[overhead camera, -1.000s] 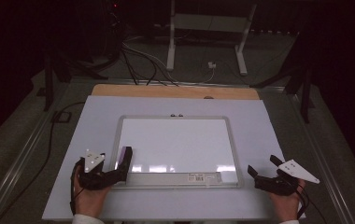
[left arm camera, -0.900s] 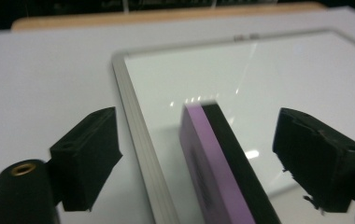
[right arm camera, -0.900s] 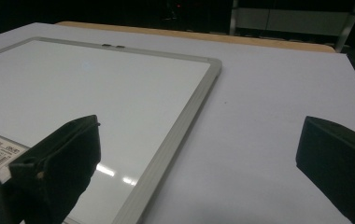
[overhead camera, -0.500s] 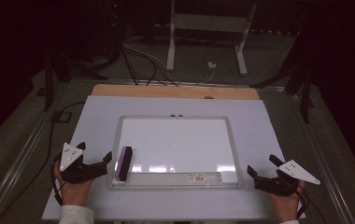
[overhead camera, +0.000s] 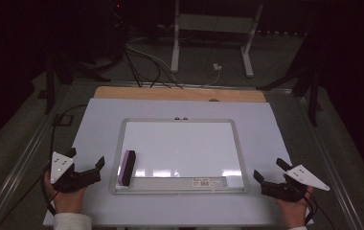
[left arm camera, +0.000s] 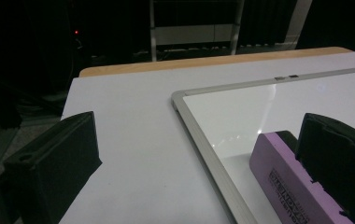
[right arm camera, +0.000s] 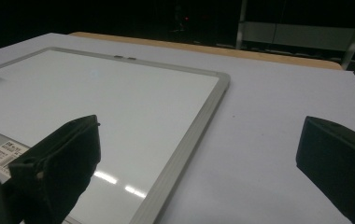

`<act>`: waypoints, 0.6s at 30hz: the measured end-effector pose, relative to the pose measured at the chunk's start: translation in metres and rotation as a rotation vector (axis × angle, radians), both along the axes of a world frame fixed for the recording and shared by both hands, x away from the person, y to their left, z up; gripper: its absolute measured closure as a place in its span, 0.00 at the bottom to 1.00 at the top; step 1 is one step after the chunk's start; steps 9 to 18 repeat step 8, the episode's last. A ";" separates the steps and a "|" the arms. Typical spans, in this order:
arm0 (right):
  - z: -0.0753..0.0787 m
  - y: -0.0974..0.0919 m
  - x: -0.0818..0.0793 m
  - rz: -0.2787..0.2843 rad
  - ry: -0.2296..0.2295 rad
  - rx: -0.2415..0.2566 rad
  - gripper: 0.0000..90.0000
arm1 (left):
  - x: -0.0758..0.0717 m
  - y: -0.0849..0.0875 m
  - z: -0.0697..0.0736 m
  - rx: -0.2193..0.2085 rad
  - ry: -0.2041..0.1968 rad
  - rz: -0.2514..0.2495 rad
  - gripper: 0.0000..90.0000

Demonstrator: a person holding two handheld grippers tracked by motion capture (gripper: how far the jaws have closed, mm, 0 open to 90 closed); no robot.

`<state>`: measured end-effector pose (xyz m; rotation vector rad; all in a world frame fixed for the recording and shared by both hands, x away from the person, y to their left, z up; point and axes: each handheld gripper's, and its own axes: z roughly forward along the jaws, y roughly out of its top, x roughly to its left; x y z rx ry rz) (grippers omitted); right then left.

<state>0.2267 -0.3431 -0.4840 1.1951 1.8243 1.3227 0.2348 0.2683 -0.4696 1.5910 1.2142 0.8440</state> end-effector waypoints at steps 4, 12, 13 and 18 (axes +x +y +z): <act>0.000 0.001 0.000 0.001 0.000 0.001 0.00 | 0.001 0.000 -0.002 0.001 0.005 -0.001 0.01; 0.000 0.001 0.001 -0.001 0.002 -0.001 0.00 | 0.001 0.001 -0.004 0.000 0.011 0.005 0.01; 0.000 0.001 0.001 -0.001 0.002 -0.001 0.00 | 0.001 0.001 -0.004 0.000 0.011 0.005 0.01; 0.000 0.001 0.001 -0.001 0.002 -0.001 0.00 | 0.001 0.001 -0.004 0.000 0.011 0.005 0.01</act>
